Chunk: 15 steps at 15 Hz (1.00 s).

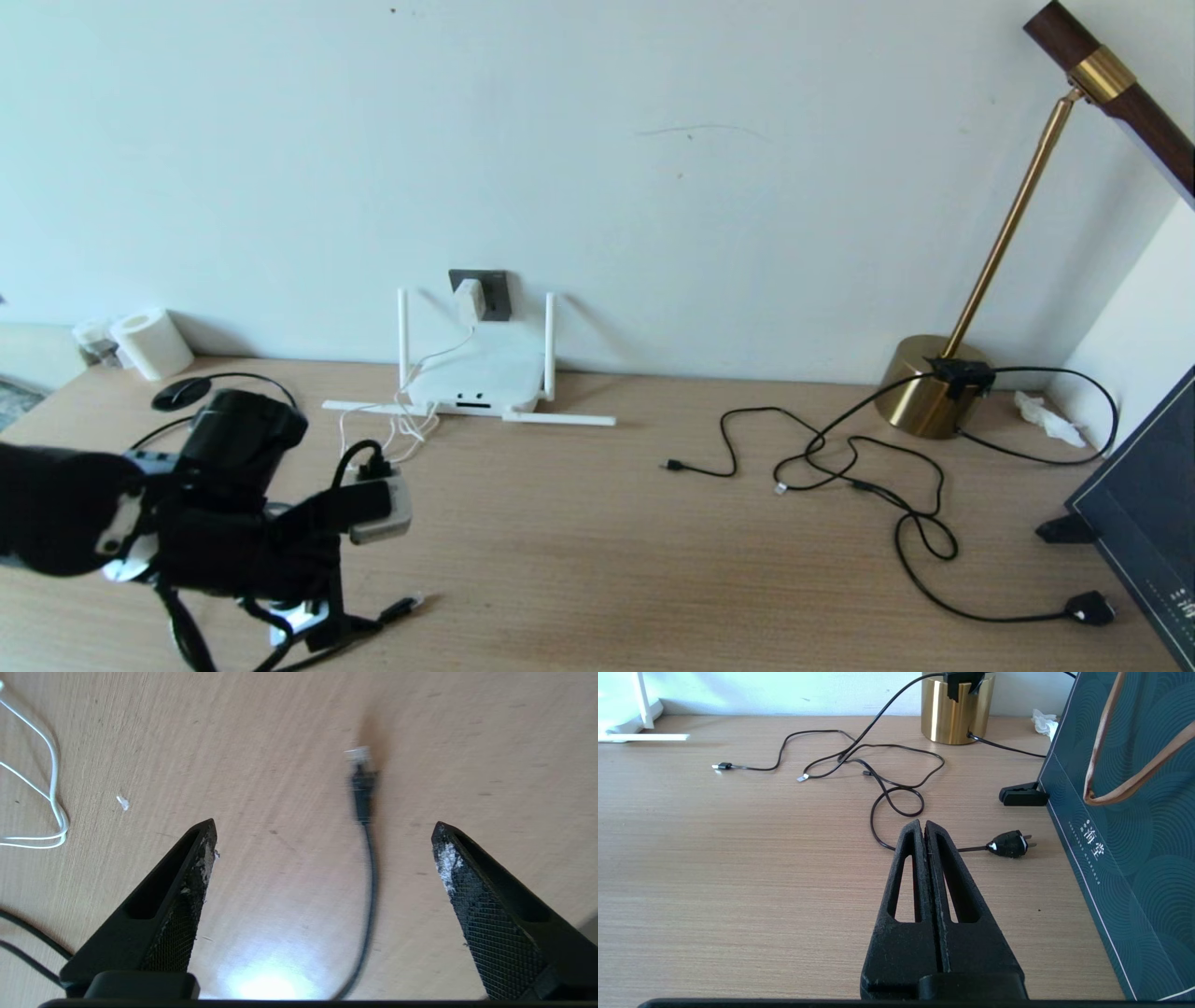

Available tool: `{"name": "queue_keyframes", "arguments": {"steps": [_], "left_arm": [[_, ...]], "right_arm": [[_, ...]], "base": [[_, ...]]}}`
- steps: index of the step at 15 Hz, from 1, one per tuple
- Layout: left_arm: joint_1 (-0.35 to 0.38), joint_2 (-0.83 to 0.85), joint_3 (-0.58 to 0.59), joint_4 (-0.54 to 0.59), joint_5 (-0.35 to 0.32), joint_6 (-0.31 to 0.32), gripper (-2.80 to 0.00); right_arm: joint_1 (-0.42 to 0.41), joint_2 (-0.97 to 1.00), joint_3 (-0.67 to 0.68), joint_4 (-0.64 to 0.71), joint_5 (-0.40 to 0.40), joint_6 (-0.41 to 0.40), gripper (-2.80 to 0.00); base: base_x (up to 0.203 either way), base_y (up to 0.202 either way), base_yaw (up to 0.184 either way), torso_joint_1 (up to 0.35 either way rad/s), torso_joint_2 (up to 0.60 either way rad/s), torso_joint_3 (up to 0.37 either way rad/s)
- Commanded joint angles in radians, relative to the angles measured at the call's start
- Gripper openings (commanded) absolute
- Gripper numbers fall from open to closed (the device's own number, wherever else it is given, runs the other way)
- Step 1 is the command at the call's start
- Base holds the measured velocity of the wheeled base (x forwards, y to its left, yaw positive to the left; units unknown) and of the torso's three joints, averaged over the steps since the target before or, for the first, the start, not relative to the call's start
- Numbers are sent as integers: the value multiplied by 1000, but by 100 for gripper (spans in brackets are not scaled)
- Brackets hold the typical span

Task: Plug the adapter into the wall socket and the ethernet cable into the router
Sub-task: Pick up cable

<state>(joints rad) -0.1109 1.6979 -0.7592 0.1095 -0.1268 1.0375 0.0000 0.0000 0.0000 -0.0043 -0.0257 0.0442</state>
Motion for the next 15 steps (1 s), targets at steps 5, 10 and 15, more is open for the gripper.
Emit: {"name": "queue_keyframes", "arguments": {"steps": [5,10,15], "left_arm": [[0,85,-52,77,3,44,0],[-3,104,-14,59,25,45,0],[-3,184,-15,1,22,38,0]], "right_arm": [[0,0,0,0,0,0,-280],[0,0,0,0,0,0,-280],[0,0,0,0,0,0,-280]], "base": [[0,0,0,0,0,0],[0,0,0,0,0,0],[0,0,0,0,0,0]]}}
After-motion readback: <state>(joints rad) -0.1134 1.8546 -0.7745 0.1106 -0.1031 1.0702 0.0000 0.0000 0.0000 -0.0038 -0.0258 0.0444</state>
